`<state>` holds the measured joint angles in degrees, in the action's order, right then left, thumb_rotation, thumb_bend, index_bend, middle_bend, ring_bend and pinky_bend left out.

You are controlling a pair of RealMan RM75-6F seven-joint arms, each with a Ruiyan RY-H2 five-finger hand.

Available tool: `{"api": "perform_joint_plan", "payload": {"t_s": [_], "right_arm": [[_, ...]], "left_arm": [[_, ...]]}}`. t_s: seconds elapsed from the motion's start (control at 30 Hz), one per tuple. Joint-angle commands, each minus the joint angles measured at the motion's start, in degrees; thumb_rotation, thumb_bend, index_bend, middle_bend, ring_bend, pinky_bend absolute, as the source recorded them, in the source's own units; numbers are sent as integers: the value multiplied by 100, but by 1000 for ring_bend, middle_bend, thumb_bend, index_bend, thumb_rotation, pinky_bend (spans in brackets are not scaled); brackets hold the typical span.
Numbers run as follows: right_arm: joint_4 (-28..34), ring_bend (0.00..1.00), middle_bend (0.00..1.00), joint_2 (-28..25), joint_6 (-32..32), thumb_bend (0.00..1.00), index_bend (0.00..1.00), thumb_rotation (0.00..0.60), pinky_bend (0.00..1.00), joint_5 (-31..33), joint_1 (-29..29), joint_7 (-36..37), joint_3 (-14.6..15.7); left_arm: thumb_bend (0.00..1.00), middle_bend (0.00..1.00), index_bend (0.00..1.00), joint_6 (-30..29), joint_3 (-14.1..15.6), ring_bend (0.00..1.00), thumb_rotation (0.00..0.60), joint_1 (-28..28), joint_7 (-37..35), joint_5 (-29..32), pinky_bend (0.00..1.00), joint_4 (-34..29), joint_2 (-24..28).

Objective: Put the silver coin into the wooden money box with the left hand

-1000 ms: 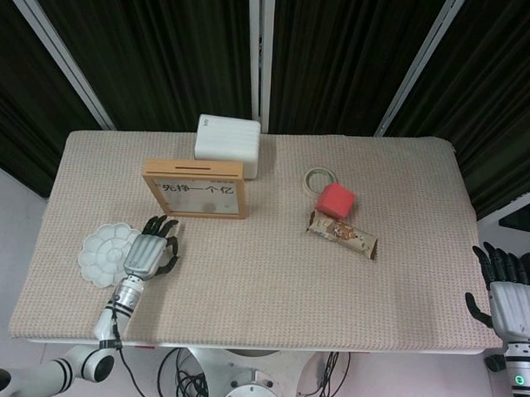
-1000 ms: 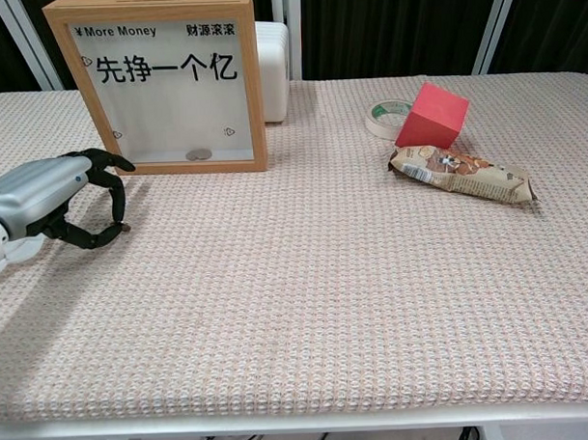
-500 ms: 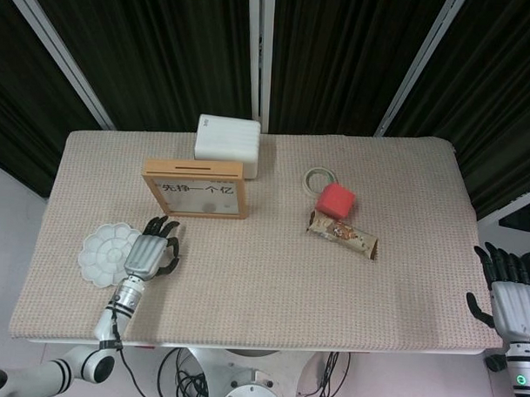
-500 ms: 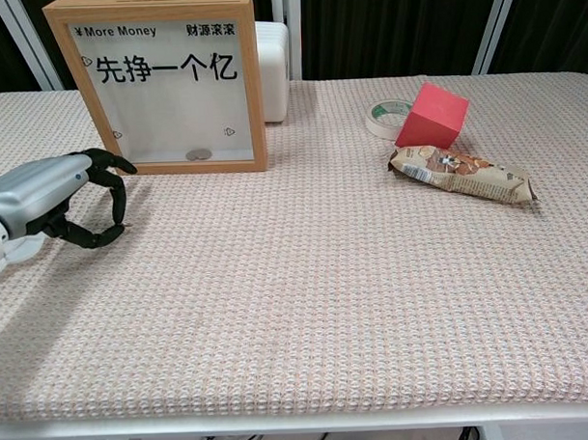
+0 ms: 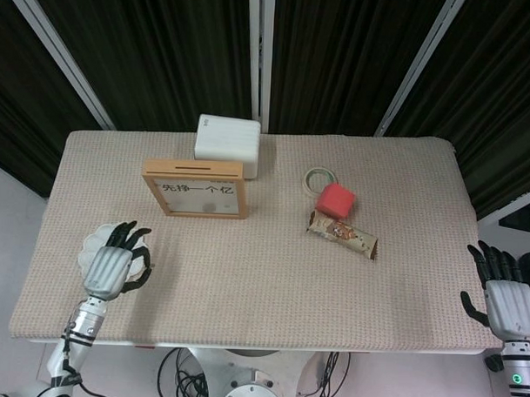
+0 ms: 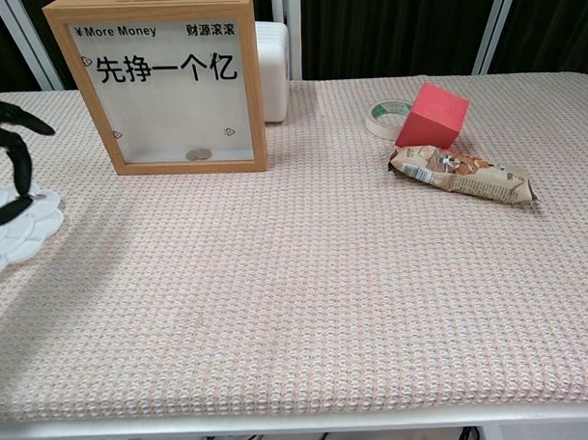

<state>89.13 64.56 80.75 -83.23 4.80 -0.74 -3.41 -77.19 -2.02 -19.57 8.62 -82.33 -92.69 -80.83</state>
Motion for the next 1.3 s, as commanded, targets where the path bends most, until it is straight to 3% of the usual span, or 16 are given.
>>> {"api": "perform_joint_plan", "payload": {"t_s": [0.03, 0.2, 0.33, 0.53, 0.73, 0.9, 1.3], "right_arm": [[19, 0, 0, 17, 19, 323, 0, 600, 0, -27, 9, -19, 1], [54, 0, 0, 25, 50, 324, 0, 600, 0, -65, 19, -56, -1], [82, 0, 0, 20, 96, 327, 0, 600, 0, -84, 6, -68, -2], [48, 0, 0, 14, 119, 327, 0, 600, 0, -103, -18, -3, 23], [37, 0, 0, 3, 180, 327, 0, 600, 0, -117, -38, 16, 12], [57, 0, 0, -17, 163, 327, 0, 600, 0, -93, -40, -4, 12], [86, 0, 0, -51, 157, 327, 0, 600, 0, -5, -48, -30, -25]], "left_arm": [[417, 158, 612, -435, -26, 0, 600, 204, 230, -272, 72, -756, 704], [417, 157, 616, -425, -487, 0, 600, 31, 390, -162, 79, -1465, 1495], [418, 157, 616, -80, -1038, 0, 600, -346, 524, 253, 79, -1795, 1986], [420, 163, 618, 1016, -1812, 0, 600, -1197, -1, 986, 79, -1701, 2472], [420, 184, 621, 2412, -2192, 0, 600, -2131, -326, 1804, 78, -1169, 2601], [417, 194, 621, 3509, -2274, 0, 600, -2892, -367, 2381, 71, -511, 2601], [418, 196, 621, 4474, -1812, 0, 600, -3905, 93, 3926, 70, 562, 2346]]}}
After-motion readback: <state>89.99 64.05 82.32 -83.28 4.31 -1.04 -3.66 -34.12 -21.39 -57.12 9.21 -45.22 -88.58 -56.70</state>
